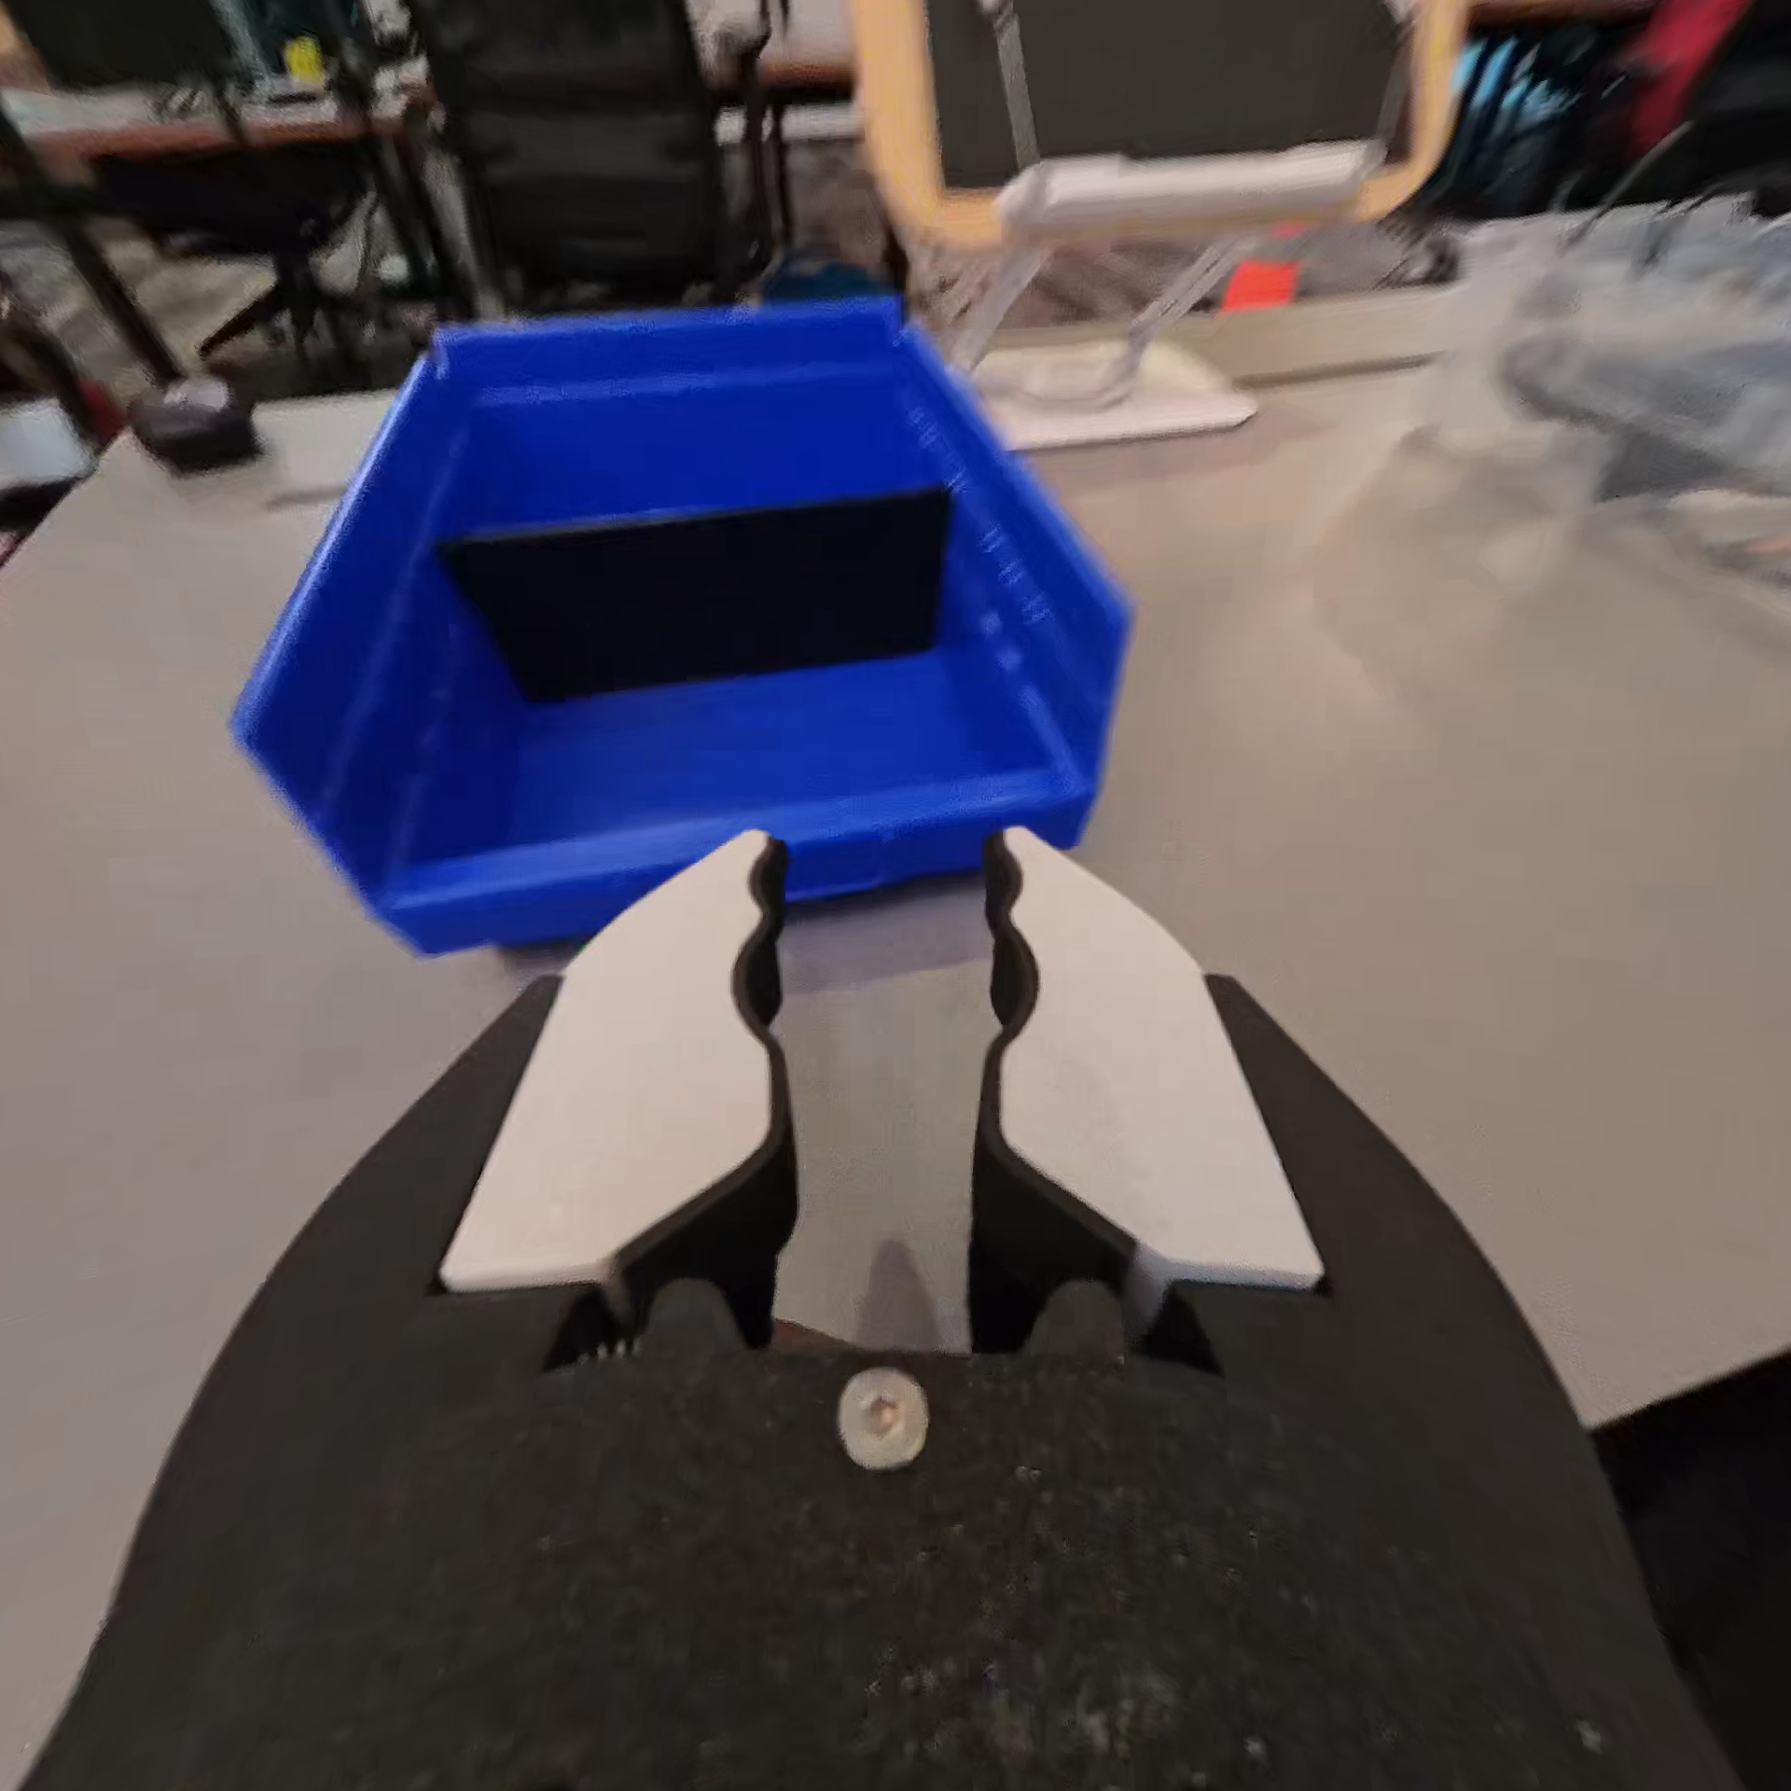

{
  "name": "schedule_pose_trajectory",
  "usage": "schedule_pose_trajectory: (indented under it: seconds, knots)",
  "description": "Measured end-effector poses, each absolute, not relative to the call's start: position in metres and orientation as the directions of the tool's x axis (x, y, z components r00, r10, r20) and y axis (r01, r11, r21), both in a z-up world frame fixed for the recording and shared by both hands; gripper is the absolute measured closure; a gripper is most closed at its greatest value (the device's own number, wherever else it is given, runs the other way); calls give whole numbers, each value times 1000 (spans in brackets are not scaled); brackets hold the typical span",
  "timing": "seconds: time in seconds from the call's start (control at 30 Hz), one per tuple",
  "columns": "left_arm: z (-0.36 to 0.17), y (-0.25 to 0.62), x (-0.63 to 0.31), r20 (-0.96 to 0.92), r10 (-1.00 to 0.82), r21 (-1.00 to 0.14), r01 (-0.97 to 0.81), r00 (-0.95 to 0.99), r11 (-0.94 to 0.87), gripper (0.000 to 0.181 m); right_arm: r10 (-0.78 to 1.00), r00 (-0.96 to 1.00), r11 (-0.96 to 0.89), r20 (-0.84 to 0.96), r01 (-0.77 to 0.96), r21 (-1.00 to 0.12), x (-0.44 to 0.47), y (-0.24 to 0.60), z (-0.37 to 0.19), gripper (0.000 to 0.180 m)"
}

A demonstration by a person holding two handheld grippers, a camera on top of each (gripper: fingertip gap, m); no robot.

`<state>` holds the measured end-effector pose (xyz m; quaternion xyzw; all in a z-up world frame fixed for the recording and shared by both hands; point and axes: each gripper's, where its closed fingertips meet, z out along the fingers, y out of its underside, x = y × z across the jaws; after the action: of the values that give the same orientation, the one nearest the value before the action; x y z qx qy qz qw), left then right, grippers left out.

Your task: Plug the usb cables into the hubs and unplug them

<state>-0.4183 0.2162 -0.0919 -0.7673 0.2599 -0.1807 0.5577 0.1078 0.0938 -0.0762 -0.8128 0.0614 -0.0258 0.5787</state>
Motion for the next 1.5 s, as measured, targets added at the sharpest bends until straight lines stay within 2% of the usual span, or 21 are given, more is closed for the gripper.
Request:
schedule_pose_trajectory:
  seconds: [0.1, 0.13, 0.27, 0.43, 0.9, 0.97, 1.03, 1.13, 1.2, 1.27, 1.3, 1.37, 1.43, 1.5]
  knots:
    - [-113, 230, -440, 45, -553, -925, -174, 832, -338, 137, -194, 939, -257, -285, -329, -909, 83, 58, -118, 125]
    - [-113, 231, -441, 69, -547, -923, -154, 834, -353, 137, -166, 940, -259, -300, -335, -906, 74, 52, -118, 125]
    - [-120, 238, -451, -8, -490, -909, -211, 872, -361, 138, -177, 982, -312, -61, -115, -943, 80, 49, -121, 130]
    - [-123, 242, -447, 12, -461, -900, -191, 887, -392, 142, -166, 984, -398, 70, -2, -918, 94, 54, -131, 132]
    - [-124, 243, -440, 28, -484, -904, -185, 875, -386, 139, -183, 981, -425, 58, -25, -905, 96, 52, -138, 132]
    - [-126, 243, -435, 28, -512, -903, -197, 859, -381, 148, -190, 981, -421, 48, -37, -906, 99, 53, -138, 132]
    - [-125, 243, -432, 23, -523, -907, -203, 852, -370, 149, -196, 980, -421, 42, -45, -906, 102, 54, -138, 132]
    - [-123, 238, -423, 53, -544, -905, -190, 838, -380, 137, -183, 982, -405, 42, -37, -914, 98, 58, -135, 130]
    - [-121, 228, -410, 103, -581, -897, -177, 807, -405, 133, -92, 996, -338, -3, -34, -941, 74, 71, -123, 127]
    - [-116, 214, -390, 132, -637, -907, -166, 759, -386, 131, 17, 1000, -313, -21, -15, -950, 46, 93, -119, 109]
    - [-113, 206, -378, 140, -665, -915, -160, 734, -370, 130, 23, 999, -332, -24, -15, -943, 40, 104, -120, 106]
    - [-102, 192, -350, 146, -723, -937, -140, 675, -321, 128, 14, 999, -339, -48, -40, -940, 32, 126, -119, 106]
    - [-84, 180, -316, 100, -783, -972, -107, 614, -209, 138, -19, 1000, -347, -16, -22, -938, 33, 145, -118, 100]
    - [-70, 169, -280, 26, -822, -992, -86, 569, -91, 137, -43, 999, -383, -27, -42, -923, 36, 158, -123, 104]
